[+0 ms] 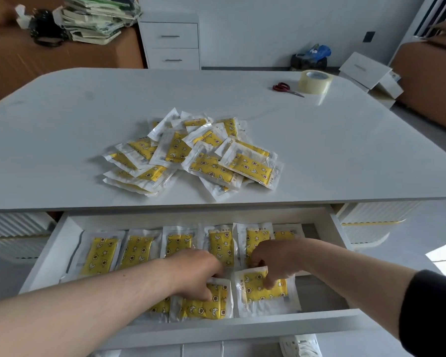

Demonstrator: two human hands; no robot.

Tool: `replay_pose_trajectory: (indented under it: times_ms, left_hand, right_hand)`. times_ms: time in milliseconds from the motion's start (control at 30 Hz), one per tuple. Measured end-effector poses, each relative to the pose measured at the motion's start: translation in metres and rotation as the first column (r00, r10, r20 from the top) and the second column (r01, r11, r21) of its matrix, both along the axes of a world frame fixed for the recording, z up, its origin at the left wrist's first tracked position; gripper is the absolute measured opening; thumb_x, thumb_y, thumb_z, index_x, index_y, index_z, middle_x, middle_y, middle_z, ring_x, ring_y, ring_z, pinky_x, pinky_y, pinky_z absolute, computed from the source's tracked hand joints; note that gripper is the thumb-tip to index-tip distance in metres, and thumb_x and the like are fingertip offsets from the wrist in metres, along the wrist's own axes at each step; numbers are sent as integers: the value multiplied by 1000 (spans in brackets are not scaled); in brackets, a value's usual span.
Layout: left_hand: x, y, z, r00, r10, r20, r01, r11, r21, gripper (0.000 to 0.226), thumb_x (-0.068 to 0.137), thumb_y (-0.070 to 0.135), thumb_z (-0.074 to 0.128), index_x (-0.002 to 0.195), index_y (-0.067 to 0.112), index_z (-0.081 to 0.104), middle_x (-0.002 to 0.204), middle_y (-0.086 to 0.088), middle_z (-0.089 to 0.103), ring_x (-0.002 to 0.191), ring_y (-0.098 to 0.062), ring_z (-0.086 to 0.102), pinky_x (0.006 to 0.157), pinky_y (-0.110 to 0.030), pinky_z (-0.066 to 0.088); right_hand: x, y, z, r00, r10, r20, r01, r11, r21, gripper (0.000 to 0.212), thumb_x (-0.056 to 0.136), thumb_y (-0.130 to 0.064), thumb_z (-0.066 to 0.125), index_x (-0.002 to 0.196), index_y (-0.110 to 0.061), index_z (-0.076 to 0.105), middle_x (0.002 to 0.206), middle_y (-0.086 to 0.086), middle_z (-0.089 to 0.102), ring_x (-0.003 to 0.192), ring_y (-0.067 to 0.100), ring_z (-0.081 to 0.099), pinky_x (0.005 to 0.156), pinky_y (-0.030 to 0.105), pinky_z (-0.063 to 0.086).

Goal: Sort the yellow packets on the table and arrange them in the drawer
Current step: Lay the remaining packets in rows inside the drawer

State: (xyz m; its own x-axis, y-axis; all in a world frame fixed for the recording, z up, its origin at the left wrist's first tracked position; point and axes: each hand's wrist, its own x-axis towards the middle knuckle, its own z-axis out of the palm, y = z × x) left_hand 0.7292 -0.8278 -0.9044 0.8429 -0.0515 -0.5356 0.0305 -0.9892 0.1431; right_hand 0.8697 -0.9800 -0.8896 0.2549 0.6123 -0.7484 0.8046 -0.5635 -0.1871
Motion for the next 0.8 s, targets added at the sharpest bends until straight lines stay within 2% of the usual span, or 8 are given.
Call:
replay_pose_trajectory:
  times_ms: [167,267,333,400,467,567,667,800]
  left_hand:
    - [-2,5,-10,999,-29,28,30,1000,-3,59,87,41,68,140,24,49,138,1,53,130,-22,46,109,-42,39]
    - [-3,6,-12,998,-36,51,36,999,6,60,87,42,68,140,23,48,138,-1,53,130,-23,47,109,-42,40]
    - [-5,6,-13,993,-76,94,77,997,1,58,88,41,68,138,21,47,134,0,54,126,-22,49,106,-39,43]
    - [-7,9,-9,973,-186,139,186,982,17,59,88,41,66,139,22,43,133,0,50,124,-21,48,104,-36,43]
    - [-10,18,-3,916,-366,166,356,930,89,65,88,41,65,143,22,35,138,-5,43,125,-23,43,105,-38,41]
    - [-17,39,0,794,-591,144,571,805,157,80,86,41,66,151,28,20,153,-8,32,131,-27,37,108,-44,39]
    - [-23,43,-1,757,-635,154,621,773,131,80,87,38,67,152,33,19,156,-6,30,128,-27,41,105,-45,42]
    - [-28,32,-6,749,-648,137,636,761,128,74,89,32,66,150,31,25,157,-8,29,126,-29,44,103,-45,43]
  right_hand:
    - [-4,5,2,994,75,78,-81,994,71,41,90,-35,67,128,-21,60,124,-1,62,105,17,57,90,30,47]
    - [-7,7,2,976,151,155,-163,984,67,39,93,-34,63,129,-19,59,122,1,61,95,15,52,83,27,46]
    - [-10,7,-3,959,200,203,-215,975,52,38,95,-34,60,131,-20,57,122,1,63,104,17,57,86,29,49]
    - [-10,3,-6,937,241,253,-267,961,74,42,96,-34,60,136,-23,52,128,1,61,113,21,59,87,30,50]
    - [-8,-8,-5,890,309,335,-374,916,147,53,95,-35,61,144,-28,42,138,1,55,122,25,55,94,37,50]
    - [0,-31,-5,743,488,457,-607,779,155,69,90,-36,67,150,-31,31,149,3,46,132,28,47,106,45,44]
    - [2,-44,-9,748,526,405,-615,779,122,71,91,-36,66,151,-35,28,154,6,37,133,31,45,105,47,44]
    - [-3,-46,-14,790,502,352,-572,810,128,71,93,-35,63,151,-41,22,152,7,38,132,33,46,102,49,46]
